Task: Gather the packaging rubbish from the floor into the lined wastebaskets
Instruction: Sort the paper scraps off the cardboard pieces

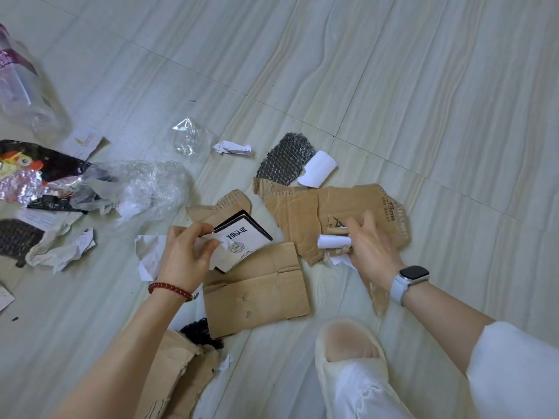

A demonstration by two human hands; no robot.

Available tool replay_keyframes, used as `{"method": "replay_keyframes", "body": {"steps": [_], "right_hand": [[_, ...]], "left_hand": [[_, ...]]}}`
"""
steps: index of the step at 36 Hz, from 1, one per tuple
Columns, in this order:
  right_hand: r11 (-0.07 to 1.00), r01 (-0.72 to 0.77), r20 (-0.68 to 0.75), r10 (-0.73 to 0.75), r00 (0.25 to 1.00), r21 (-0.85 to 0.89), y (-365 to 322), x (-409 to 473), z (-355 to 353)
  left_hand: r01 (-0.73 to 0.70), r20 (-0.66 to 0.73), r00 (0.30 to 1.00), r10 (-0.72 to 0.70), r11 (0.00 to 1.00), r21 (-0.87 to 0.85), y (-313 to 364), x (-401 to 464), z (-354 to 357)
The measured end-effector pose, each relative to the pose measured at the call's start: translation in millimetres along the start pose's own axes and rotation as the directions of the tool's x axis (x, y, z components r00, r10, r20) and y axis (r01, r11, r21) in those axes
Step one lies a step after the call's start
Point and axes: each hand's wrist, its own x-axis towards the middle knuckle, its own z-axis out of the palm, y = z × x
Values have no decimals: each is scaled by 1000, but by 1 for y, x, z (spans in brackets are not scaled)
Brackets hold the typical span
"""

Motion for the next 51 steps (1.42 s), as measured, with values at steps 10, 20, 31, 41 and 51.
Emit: {"method": "replay_keyframes", "body": {"steps": [10, 20, 31, 41, 51], "right_hand": [[823, -62, -57, 114, 992, 565, 0, -7, -19], [579, -66, -79, 221, 972, 813, -23, 79, -58], [894, 95, -102, -56, 993, 438, -36, 121, -51], [899, 217, -317, -93, 944, 382, -62, 115, -71], [697, 586, -471, -386, 793, 414, -187, 85, -108]], "left_hand": [[126, -99, 984, -146, 975, -185, -13, -6, -19], [303, -249, 905, -345, 933, -193, -43, 0, -45], [302, -183, 944, -273, 940, 159, -77, -1, -24], [232, -283, 928, -243, 970, -71, -60, -16, -27], [98, -561, 795, -230, 962, -255, -33, -35, -119]]}}
